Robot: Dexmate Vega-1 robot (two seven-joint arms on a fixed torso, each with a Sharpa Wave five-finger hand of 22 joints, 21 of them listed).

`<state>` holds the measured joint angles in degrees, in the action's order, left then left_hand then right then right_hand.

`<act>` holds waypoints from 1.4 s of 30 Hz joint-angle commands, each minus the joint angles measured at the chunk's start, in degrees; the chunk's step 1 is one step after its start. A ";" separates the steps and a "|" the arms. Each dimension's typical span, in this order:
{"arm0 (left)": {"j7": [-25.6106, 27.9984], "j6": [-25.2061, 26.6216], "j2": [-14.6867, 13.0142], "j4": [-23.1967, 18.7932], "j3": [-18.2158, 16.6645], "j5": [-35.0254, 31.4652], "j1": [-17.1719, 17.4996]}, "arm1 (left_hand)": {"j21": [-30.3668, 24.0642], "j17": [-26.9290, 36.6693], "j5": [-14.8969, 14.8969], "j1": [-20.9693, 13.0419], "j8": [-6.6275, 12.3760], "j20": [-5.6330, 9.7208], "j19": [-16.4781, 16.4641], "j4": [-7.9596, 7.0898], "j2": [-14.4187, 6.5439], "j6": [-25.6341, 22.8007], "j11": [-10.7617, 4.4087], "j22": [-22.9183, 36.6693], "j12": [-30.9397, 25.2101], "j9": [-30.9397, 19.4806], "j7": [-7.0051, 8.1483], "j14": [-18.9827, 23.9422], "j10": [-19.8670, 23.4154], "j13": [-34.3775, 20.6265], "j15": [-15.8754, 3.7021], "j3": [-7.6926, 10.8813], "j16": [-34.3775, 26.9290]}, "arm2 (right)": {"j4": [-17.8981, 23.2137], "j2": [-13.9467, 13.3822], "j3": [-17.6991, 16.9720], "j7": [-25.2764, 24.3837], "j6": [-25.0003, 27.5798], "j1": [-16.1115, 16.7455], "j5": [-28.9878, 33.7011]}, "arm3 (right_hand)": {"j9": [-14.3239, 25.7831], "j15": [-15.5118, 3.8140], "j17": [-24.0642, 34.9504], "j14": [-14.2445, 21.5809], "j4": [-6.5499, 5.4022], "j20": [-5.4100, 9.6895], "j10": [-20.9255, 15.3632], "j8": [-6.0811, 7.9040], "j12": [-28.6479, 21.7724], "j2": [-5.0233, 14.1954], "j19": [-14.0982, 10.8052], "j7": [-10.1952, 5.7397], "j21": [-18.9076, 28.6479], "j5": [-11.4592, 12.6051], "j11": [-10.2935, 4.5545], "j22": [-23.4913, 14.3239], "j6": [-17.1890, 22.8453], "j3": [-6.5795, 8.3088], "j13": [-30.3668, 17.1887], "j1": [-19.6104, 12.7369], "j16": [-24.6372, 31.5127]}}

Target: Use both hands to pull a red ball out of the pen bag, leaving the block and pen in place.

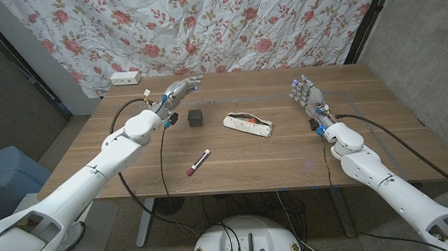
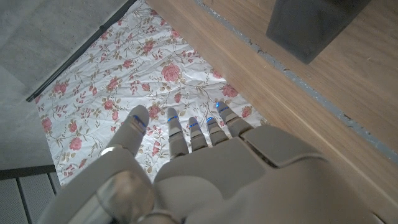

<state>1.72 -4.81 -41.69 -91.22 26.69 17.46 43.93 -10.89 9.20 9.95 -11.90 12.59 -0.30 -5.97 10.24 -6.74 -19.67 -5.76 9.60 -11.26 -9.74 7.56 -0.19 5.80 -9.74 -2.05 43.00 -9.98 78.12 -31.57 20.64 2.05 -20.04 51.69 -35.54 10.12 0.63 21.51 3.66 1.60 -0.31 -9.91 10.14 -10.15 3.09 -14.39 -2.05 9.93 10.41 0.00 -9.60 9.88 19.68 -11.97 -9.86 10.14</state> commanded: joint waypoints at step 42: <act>-3.44 10.22 -3.44 -10.33 13.22 -44.52 -12.30 | -0.68 0.23 0.29 -24.64 1.52 0.84 -10.96 0.90 8.21 -22.12 -3.75 0.20 -1.15 -0.34 0.96 14.77 16.18 -0.28 -4.51 -1.95 -0.74 | -4.25 0.06 -0.84 1.51 -2.16 -1.64 -0.18 | 0.00 -0.40 -1.62 -0.06 1.24 0.52 0.02 0.72 -0.61 0.94 -0.33 0.01 0.61 0.56 -0.08 0.08 1.56 0.23 0.75 0.46 0.89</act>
<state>-1.47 5.54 -46.11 -100.87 36.43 -17.57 33.89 -11.32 9.20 9.96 -35.43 13.81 0.50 -16.29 11.15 1.43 -41.07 -9.36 9.61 -12.20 -10.03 8.49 13.73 20.98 -9.73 -2.25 41.40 -10.21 73.93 -31.25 20.00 3.58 -22.79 49.95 -35.38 10.13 0.31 19.93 3.37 2.55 -0.10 -9.92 10.41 -10.39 3.11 -14.20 -2.07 10.19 10.46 0.00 -9.34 10.95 19.70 -11.18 -9.29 10.62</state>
